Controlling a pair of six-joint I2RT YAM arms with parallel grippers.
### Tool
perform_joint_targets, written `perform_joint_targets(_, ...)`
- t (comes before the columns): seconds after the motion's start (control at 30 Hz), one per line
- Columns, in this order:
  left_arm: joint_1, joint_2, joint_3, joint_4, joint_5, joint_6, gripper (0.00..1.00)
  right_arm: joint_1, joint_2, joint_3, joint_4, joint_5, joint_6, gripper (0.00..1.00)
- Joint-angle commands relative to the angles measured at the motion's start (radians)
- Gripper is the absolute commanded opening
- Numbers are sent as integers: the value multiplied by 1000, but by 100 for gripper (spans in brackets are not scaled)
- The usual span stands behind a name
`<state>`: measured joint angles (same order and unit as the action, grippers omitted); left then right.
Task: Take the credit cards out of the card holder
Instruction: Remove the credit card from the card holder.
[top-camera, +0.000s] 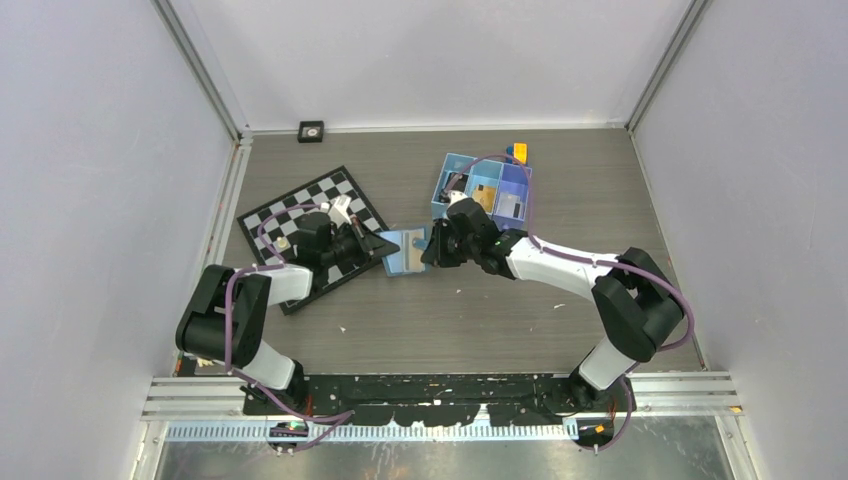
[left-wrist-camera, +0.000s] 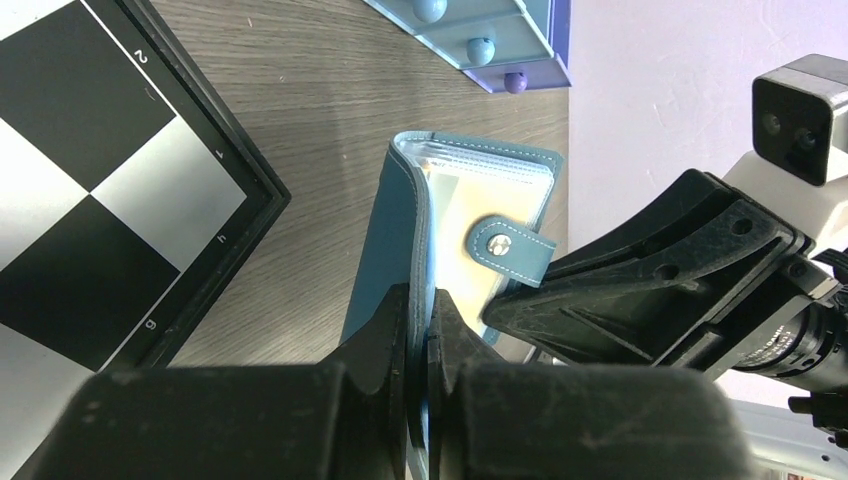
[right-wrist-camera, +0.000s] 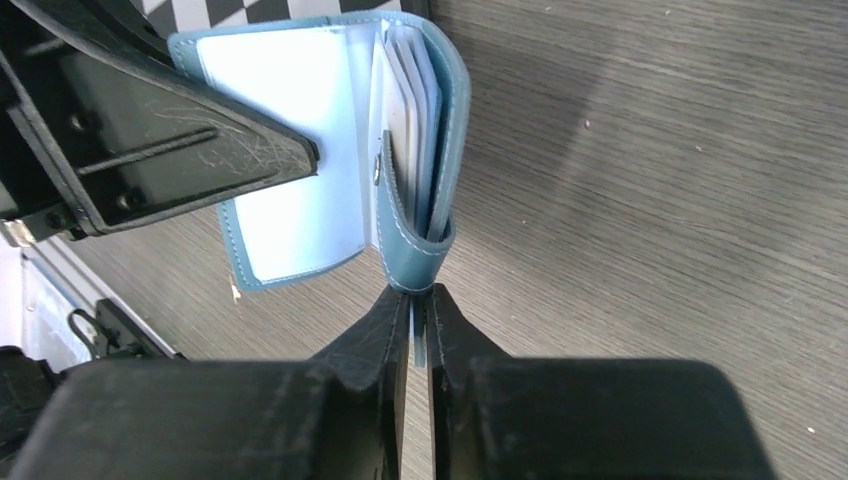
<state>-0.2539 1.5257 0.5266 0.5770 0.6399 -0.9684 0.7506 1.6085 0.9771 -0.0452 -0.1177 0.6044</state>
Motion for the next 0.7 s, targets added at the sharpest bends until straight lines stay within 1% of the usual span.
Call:
perform_joint_targets(0.0, -27, -4, 33, 59, 63, 5, 0, 15, 25, 32, -32, 15, -37, 18)
perform_joint_targets(0.17, -50, 22, 53, 36, 64, 16, 0, 16, 23, 28, -24, 8, -36, 31)
perform_joint_targets(0.27, -56, 26, 59, 24, 62, 23, 0, 16, 21, 25, -22, 11, -36, 38)
perform_joint_targets(0.47, -65, 33, 75, -21, 49, 42, 0, 15, 7, 11, -2, 1, -32, 46)
perform_joint_targets(0.57, -65, 39, 87, -75, 26, 60, 0, 16, -8, 4, 4, 3, -29, 50)
perform_joint_targets(0.63, -63, 38, 91, -115, 6, 74, 0, 16, -21, -3, 1, 14, -28, 57)
perform_joint_targets(0.67, -61, 35, 94, -131, -3, 81, 0, 16, -29, -6, 2, 20, -29, 58)
